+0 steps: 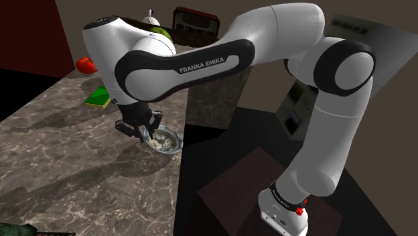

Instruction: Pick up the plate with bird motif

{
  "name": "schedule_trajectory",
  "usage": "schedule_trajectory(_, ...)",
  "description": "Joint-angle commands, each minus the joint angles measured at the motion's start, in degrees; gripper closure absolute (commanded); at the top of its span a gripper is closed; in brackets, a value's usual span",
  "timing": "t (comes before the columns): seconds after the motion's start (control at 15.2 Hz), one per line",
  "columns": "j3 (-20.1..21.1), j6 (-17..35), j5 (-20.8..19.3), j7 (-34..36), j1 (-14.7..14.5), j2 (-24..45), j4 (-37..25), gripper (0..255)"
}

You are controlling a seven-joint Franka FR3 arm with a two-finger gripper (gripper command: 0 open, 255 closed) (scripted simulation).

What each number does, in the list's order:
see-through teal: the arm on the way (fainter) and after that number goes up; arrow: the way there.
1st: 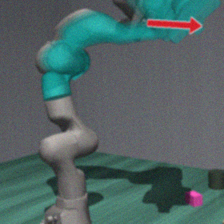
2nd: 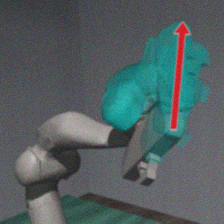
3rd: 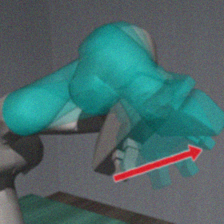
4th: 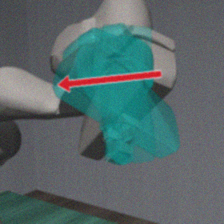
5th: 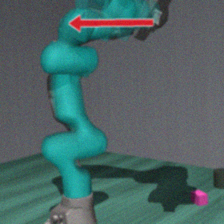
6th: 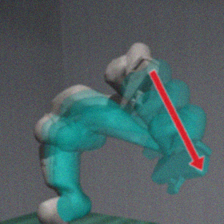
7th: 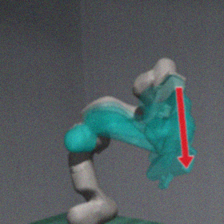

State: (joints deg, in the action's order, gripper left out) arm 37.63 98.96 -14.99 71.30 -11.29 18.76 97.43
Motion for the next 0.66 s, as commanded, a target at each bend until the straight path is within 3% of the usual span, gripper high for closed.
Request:
schedule_trajectory(0.0, 0.1, -1.2, 0.4, -0.3, 0.1, -0.6, -0.8, 255)
schedule_trajectory(0.59, 0.5, -6.2, 1.2, -1.2, 0.0, -1.6, -5.0, 255)
